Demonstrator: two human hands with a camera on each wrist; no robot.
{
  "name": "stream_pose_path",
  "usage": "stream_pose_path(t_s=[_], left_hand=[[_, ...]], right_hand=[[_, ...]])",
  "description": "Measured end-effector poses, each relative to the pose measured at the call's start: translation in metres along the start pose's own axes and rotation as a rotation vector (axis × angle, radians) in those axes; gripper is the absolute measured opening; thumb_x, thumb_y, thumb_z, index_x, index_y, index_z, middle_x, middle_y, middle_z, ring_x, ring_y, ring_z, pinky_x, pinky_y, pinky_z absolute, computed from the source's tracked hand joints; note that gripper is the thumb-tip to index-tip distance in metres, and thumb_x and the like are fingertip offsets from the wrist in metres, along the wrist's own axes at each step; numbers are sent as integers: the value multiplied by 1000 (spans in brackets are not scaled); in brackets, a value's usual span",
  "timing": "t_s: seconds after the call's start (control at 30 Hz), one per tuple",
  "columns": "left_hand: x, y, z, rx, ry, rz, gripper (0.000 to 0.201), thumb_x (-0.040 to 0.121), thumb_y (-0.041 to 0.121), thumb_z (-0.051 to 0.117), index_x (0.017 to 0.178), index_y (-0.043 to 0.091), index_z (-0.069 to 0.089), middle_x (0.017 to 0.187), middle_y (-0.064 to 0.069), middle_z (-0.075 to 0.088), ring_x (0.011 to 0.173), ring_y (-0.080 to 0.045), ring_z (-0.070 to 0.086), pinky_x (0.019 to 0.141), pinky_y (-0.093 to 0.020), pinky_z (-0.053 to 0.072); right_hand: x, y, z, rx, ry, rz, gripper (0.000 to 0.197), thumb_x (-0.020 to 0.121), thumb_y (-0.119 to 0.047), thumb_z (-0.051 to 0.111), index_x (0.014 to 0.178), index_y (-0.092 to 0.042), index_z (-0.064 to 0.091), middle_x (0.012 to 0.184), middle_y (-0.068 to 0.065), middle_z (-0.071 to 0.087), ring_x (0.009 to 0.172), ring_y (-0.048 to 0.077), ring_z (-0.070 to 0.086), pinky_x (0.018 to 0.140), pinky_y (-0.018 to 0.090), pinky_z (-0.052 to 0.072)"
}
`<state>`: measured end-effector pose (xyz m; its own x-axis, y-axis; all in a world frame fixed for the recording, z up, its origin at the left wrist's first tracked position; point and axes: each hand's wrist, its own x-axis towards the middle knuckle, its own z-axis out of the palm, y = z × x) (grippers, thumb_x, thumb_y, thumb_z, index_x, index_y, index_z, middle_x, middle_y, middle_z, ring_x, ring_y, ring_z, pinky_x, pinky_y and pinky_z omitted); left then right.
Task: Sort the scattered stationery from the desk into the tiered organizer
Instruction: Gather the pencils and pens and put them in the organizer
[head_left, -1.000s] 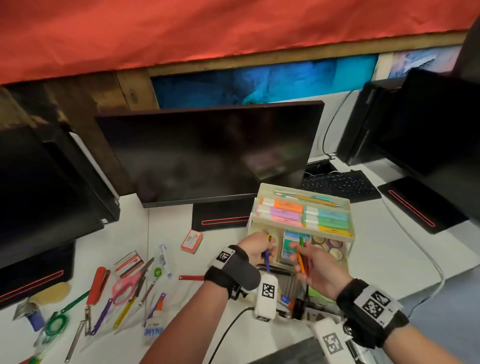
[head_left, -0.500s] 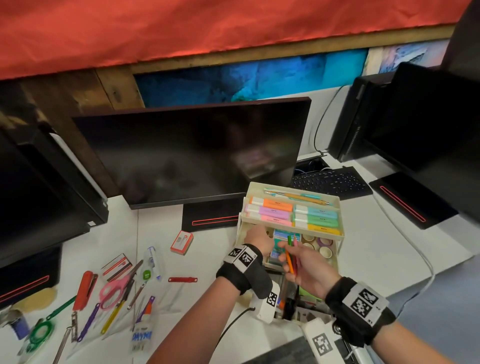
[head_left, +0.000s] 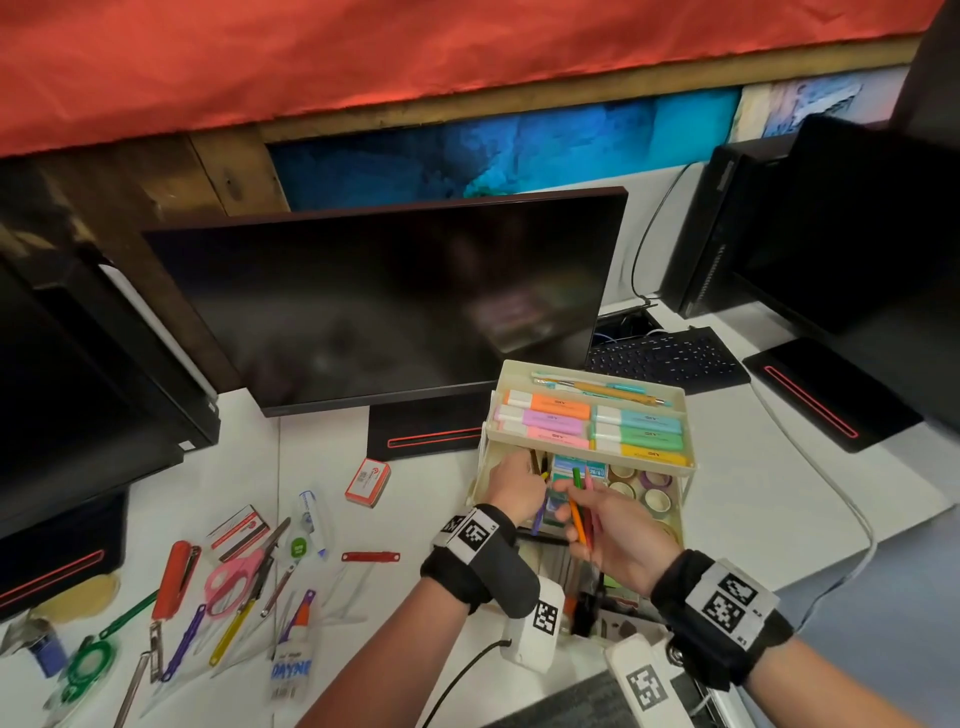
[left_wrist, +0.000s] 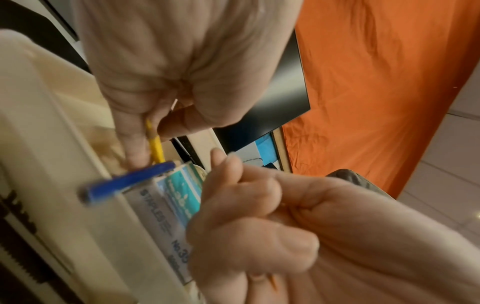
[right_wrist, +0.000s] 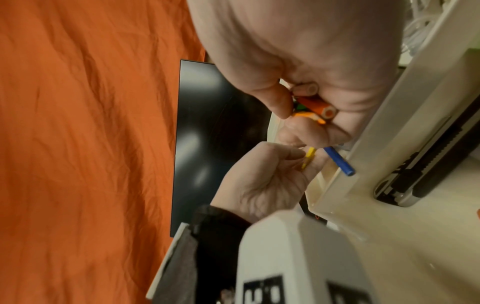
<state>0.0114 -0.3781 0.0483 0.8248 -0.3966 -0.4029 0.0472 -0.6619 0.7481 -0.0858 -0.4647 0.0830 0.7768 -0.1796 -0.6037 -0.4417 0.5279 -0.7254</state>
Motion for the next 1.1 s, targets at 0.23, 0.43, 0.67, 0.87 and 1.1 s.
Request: stream_pose_path(t_s=[0.23,0.43,0.67,0.87,1.1], left_hand=[[12,-24,6,-62,-50,24,44,77,7,44,118,13,60,120,-6,63,113,-23,57,101,-40,46],[-17,-12,-12,-29,-37,64,50,89,-2,44,137,11,45,133,-9,54,121,-22,54,105,-36,43],[-47,-23,-14,324,149,263,20,88,31,61,104,19,58,103,3,60,92,-12,57,78,-24,44],[-39,-26,-14,227,120,204,18,83,25,68,98,18,61,92,5,61,85,-10,58,75,-23,48],[-29,-14,-14,230,187,137,10,87,29,64,86,20,63,94,2,67,89,-15,62,77,-27,49]], right_hand=[[0,1,0,-22,30,-44,19,101,-14,37,103,-9,55,62,5,53,46,13,43,37,21,33],[-2,11,-4,-251,113,-146,20,102,-14,35,108,-15,53,62,1,44,44,9,38,40,21,29],[-3,13,-7,-496,121,-229,14,101,-26,37,95,-17,46,56,0,31,41,10,27,39,22,23],[-1,16,-5,-505,75,-190,13,101,-27,37,97,-18,46,56,1,33,45,13,27,41,23,21],[0,18,-12,-481,57,-204,15,101,-25,38,106,-16,49,53,-1,36,44,13,28,42,25,23]])
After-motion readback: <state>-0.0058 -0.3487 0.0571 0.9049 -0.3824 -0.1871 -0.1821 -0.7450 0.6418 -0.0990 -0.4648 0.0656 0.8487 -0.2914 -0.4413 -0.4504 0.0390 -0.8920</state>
